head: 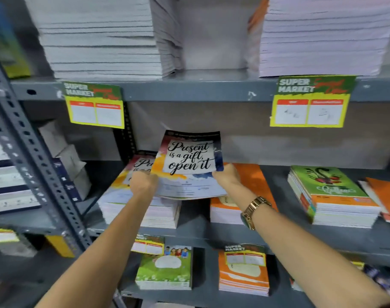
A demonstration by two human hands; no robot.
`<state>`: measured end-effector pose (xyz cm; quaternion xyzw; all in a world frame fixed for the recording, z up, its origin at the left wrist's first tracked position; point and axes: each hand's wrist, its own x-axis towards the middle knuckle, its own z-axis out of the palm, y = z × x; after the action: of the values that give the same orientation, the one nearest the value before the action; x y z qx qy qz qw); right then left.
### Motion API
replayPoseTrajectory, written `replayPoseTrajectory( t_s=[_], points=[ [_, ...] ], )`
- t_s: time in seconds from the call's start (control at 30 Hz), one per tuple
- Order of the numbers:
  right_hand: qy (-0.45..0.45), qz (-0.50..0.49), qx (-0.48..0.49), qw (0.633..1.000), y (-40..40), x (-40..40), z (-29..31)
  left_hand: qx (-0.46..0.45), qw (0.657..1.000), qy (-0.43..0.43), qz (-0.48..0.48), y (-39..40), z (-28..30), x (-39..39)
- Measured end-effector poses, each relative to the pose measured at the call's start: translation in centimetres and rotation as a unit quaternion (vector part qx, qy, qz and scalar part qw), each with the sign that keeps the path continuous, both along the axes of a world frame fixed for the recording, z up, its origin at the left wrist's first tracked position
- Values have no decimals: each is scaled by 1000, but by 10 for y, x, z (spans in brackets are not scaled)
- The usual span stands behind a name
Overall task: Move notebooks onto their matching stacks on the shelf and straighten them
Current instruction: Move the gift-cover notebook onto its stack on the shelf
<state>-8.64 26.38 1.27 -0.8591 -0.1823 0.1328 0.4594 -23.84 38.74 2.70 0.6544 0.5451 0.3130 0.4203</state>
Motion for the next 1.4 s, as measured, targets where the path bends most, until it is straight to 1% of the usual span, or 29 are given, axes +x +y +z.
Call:
replayPoseTrajectory(
  t_s=[0.2,0.3,0.37,0.5,0.6,0.7,0.77,0.83,0.93,1.0,1.13,1.2,1.27,1.33,1.4],
  points=[
    [86,51,75,992,54,-34,-8,46,999,19,19,53,-1,-39],
    [99,90,73,988,69,-46,-13,64,997,45,18,74,-6,-52],
    [92,108,40,989,76,-52,-18,77,995,69,4,83,-11,-60],
    [30,116,-41,992,82,-59,-29,141,981,127,-47,93,-30,-71],
    [-12,118,-78,990,84,-60,-27,183,968,156,-71,96,-37,-72],
    [-85,115,-78,987,80,-61,-21,213,944,245,-60,93,-38,-67],
    [-154,98,-58,982,72,-59,-20,241,930,274,-51,89,-38,-60],
    [-203,81,-50,974,62,-53,-19,274,921,271,-55,82,-36,-50],
    [-254,59,-45,964,41,-37,-17,298,923,233,-75,63,-31,-29],
    [-314,43,-64,946,23,-23,-14,314,921,211,-90,49,-26,-13],
    [-408,-10,-135,903,-26,13,-13,374,895,207,-126,12,-10,25],
    [-445,-29,-174,878,-54,31,-12,389,889,189,-148,-10,-2,46],
    [-472,-42,-217,853,-87,50,-12,405,883,158,-175,-34,3,70],
    [-482,-65,-253,836,-124,71,-14,418,874,131,-212,-61,7,98],
    [-469,-84,-288,831,-158,91,-15,420,866,115,-245,-86,9,124]
  ],
)
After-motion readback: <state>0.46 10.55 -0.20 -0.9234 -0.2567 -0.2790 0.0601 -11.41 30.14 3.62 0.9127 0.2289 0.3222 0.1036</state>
